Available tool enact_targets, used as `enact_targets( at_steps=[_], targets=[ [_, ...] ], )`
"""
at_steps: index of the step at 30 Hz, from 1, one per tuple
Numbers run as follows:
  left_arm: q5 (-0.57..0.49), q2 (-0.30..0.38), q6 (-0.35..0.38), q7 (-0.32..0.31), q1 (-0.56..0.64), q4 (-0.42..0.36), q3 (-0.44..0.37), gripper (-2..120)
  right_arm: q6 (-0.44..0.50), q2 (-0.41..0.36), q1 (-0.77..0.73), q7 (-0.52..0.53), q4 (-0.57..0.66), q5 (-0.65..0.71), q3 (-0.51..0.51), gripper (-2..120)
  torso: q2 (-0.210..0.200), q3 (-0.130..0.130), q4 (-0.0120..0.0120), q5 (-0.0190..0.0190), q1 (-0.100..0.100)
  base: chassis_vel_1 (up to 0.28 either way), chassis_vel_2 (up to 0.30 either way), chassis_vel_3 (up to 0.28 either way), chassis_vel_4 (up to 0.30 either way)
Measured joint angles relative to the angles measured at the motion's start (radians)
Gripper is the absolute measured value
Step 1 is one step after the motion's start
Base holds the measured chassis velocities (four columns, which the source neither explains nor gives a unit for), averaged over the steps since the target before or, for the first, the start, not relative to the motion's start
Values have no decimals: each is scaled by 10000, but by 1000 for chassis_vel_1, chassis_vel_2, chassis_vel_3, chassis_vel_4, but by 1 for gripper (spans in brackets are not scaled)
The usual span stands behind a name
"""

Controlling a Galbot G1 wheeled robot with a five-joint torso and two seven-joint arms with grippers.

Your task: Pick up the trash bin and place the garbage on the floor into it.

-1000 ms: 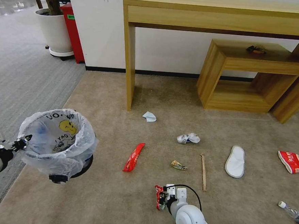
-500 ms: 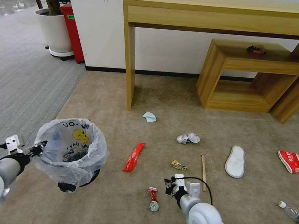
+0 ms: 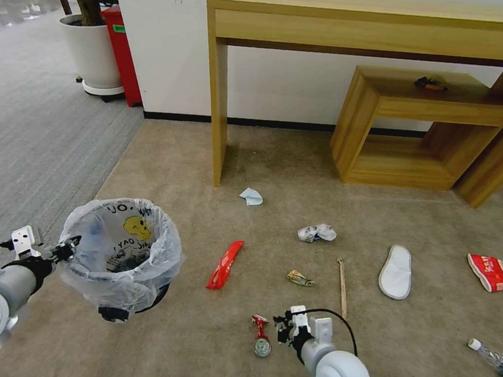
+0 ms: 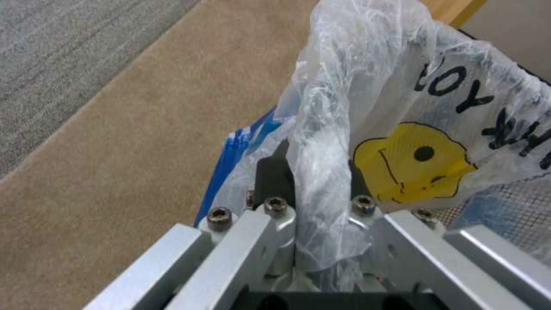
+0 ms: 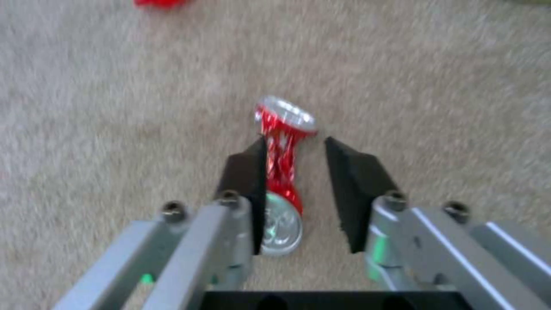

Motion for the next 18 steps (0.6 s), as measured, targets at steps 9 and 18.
enact_targets(
  at_steps=[9, 18],
  targets=[
    [-71, 9, 0, 0, -20, -10, -79, 3, -34, 191, 146, -413, -429, -305, -152, 63, 0, 0, -2, -1, 0, 0, 0, 0, 0],
    [-59, -19, 0, 0, -42, 46, -58, 3, 310, 556, 606, -830, -1202, -564, -272, 96, 0, 0, -2, -1, 0, 0, 0, 0, 0]
  ],
)
